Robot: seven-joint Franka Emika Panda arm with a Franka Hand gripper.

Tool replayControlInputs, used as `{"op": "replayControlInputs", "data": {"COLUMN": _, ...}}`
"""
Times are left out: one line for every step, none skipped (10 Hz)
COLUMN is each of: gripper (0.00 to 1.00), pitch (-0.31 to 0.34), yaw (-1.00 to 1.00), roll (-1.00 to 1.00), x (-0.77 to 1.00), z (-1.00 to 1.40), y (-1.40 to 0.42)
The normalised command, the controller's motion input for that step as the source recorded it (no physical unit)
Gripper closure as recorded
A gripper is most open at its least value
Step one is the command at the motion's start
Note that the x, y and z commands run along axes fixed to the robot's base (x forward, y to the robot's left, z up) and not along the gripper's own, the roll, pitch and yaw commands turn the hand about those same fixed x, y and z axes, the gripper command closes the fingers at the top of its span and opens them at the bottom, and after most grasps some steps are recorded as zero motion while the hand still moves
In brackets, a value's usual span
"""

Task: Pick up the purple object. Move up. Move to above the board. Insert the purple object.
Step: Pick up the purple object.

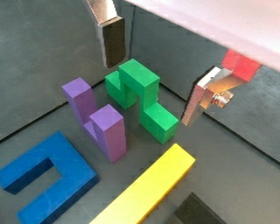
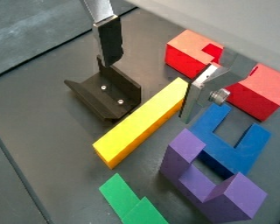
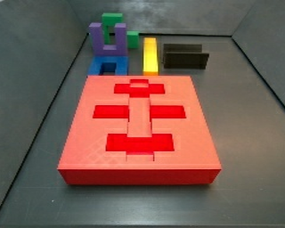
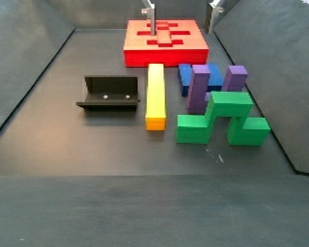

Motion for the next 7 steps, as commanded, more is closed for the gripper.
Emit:
{"op": "replayControlInputs", "data": {"gripper": 0.00, "pitch": -0.019, "yaw": 0.00, "roll": 0.01, "x": 0.02, "z": -0.06, "y": 0.00}}
{"op": "replayControlInputs", "data": {"gripper": 0.00, "pitch": 0.014, "yaw": -0.08, "roll": 0.00, "x": 0.19, "z": 0.00, "y": 0.00}}
{"op": "replayControlInputs", "data": {"gripper": 0.00, "pitch": 0.000, "yaw": 0.00, "roll": -0.08, "x": 0.27, "z": -0.17, "y": 0.00}}
{"op": "replayControlInputs", "data": {"gripper": 0.00, "pitch": -0.243, "yaw": -0.14, "roll": -0.07, "x": -0.05, "z": -0.63, "y": -0.17}}
{"op": "replayControlInputs", "data": {"gripper": 0.00, "pitch": -0.266, "yaw": 0.00, "roll": -0.04, "x": -0.05, "z": -0.73, "y": -0.17}}
{"op": "replayControlInputs", "data": {"gripper": 0.00, "pitch": -0.237, "yaw": 0.00, "roll": -0.02, "x": -0.17, "z": -0.78, "y": -0.09}}
{"op": "replayControlInputs", "data": {"gripper": 0.00, "pitch": -0.254, "yaw": 0.11, "roll": -0.04, "x": -0.29, "z": -0.69, "y": 0.00}}
